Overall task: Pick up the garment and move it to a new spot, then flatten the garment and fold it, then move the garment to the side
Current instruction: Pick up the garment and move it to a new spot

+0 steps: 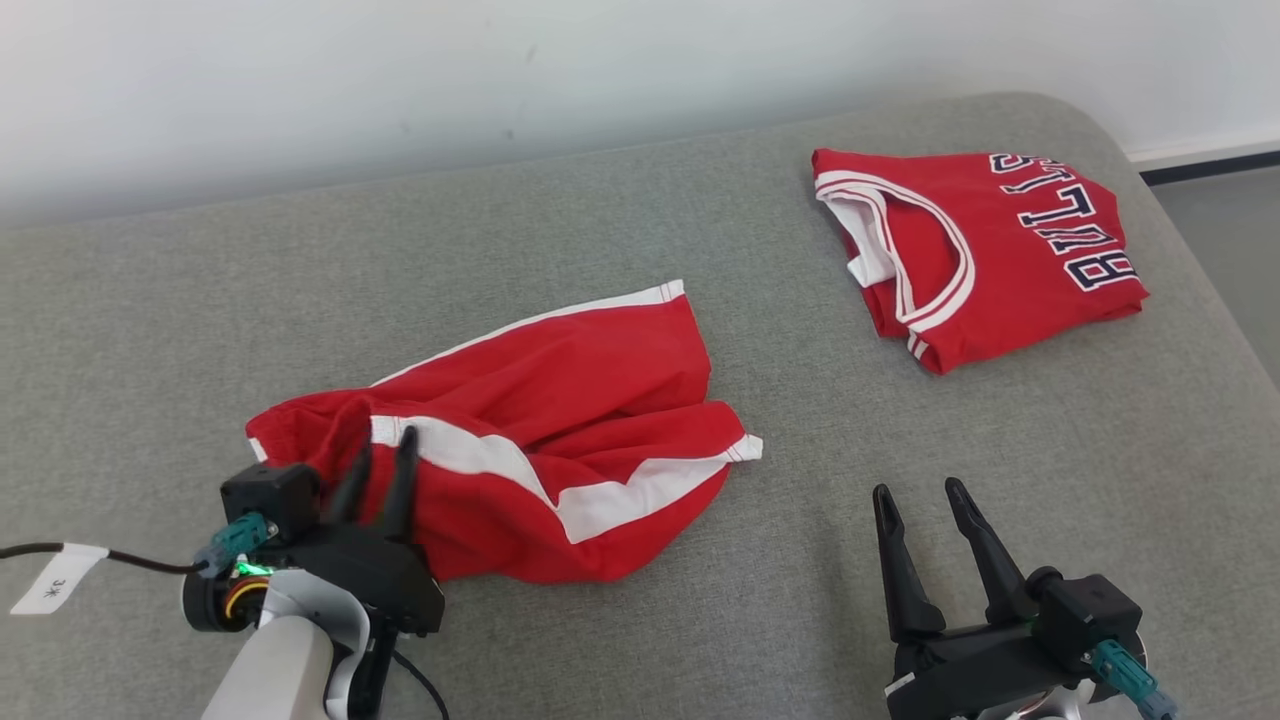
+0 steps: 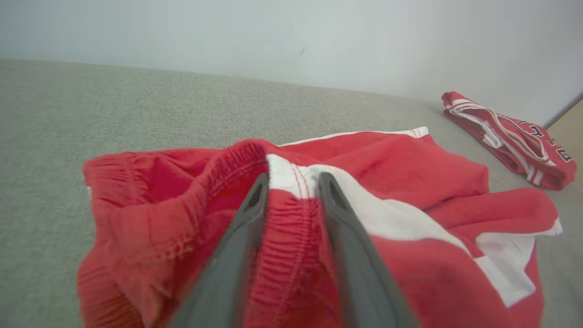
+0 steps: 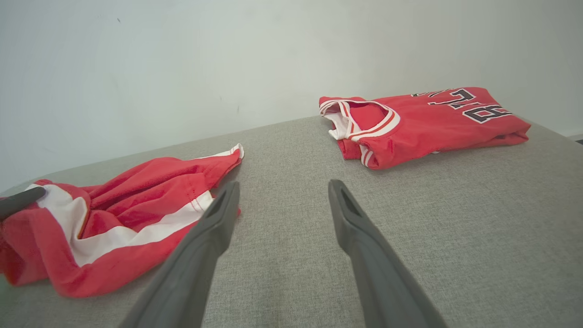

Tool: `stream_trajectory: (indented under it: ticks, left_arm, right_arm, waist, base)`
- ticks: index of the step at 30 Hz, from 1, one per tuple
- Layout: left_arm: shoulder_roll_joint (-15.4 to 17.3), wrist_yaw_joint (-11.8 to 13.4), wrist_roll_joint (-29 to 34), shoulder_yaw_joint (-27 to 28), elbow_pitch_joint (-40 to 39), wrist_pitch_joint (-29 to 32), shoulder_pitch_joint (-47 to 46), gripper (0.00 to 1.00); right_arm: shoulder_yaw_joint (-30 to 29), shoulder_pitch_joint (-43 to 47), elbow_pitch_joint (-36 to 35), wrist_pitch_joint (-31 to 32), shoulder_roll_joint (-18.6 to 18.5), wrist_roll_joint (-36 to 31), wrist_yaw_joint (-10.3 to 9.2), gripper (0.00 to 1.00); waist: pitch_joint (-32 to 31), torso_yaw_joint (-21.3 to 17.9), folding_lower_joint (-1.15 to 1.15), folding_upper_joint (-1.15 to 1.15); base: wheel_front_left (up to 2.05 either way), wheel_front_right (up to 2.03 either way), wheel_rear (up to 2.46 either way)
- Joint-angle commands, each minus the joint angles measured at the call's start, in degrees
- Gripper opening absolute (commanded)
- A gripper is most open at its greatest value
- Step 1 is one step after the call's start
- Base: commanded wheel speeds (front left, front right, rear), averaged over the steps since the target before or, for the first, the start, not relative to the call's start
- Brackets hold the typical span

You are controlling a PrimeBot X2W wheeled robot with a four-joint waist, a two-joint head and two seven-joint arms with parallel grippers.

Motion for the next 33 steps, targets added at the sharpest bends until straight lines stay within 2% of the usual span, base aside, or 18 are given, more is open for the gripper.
stream_trajectory:
  ticks: [1, 12, 18, 19, 20, 21, 33]
  left_arm:
    - [-0.13, -0.26, -0.74, -0.09, 0.15, -0.71, 0.74, 0.0]
    - [-0.53, -0.84, -3.18, -1.19, -3.78, -2.01, 5.12, 0.0]
    - [-0.29, -0.94, -4.42, -1.8, -5.41, -1.83, 8.3, 0.0]
    - [-0.32, -0.78, -4.39, -1.85, -5.4, -2.01, 8.54, 0.24]
    - [-0.15, -0.54, -3.83, -2.05, -5.54, -2.26, 8.61, 0.95]
    - [-0.09, -0.44, -3.42, -2.18, -5.77, -2.6, 8.78, 1.0]
    - [-0.14, 0.95, -0.49, -0.12, -11.07, -5.84, 14.96, 1.0]
  right_arm:
    - [-0.03, -0.25, -0.16, -0.22, 0.0, -0.29, -0.1, 1.0]
    - [-0.03, 2.1, 0.38, -0.21, 0.0, -0.9, -0.1, 1.0]
    - [0.52, 2.13, 0.58, -0.21, -0.01, -1.04, -0.1, 1.0]
    - [0.57, 2.25, 0.61, -0.21, -0.02, -1.08, -0.1, 1.0]
    - [0.62, 2.34, 0.69, -0.21, -0.01, -1.11, -0.1, 1.0]
    - [0.61, 2.47, 0.82, -0.21, 0.0, -1.16, -0.1, 1.0]
    - [-0.71, 4.56, -0.56, -0.21, 0.0, -1.68, -0.1, 1.0]
  waist:
    - [-0.61, 0.79, -0.01, 0.0]
    - [-3.18, 5.22, -0.01, 0.0]
    - [-4.1, 6.38, -0.01, 0.0]
    - [-4.25, 6.45, -0.01, 0.0]
    - [-4.4, 6.5, -0.01, 0.0]
    - [-4.66, 6.56, -0.01, 0.0]
    - [-7.7, 8.01, -0.01, 0.0]
  base:
    - [0.0, 0.0, 0.0]
    - [0.0, 0.0, 0.0]
    - [0.0, 0.0, 0.0]
    - [0.0, 0.0, 0.0]
    - [0.0, 0.0, 0.0]
    - [0.0, 0.0, 0.0]
    - [0.0, 0.0, 0.0]
